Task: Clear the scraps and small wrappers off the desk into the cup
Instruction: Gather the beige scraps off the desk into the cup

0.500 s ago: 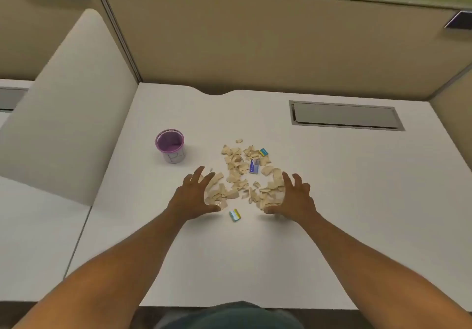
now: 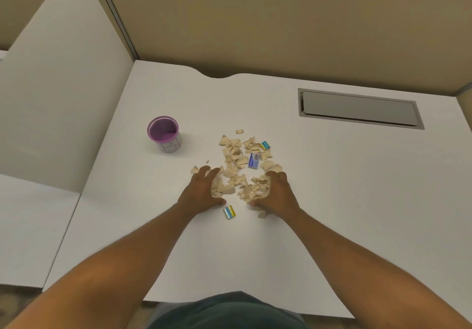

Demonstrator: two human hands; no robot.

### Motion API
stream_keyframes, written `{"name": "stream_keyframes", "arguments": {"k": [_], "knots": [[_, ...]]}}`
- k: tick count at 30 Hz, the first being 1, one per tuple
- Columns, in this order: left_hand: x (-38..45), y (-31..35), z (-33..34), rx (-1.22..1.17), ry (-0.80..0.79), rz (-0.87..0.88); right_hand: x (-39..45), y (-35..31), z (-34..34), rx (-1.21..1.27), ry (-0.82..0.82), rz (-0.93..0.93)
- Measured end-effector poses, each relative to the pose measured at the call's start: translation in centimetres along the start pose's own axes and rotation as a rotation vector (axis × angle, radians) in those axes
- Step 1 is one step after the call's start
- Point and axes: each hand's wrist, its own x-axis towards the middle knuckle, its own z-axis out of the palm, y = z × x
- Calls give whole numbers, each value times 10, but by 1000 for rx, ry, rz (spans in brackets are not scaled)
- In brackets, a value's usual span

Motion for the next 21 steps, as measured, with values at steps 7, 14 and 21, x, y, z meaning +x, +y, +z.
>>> {"name": "stream_keyframes", "arguments": {"k": [7, 14, 21], "knots": [[20, 16, 5, 106, 10, -62, 7, -20, 13, -129, -10, 123], [31, 24, 9, 204, -7, 31, -6, -38, 39, -153, 115, -18], [33, 2, 0, 19, 54, 18, -6, -29, 37, -106, 210, -14]]}}
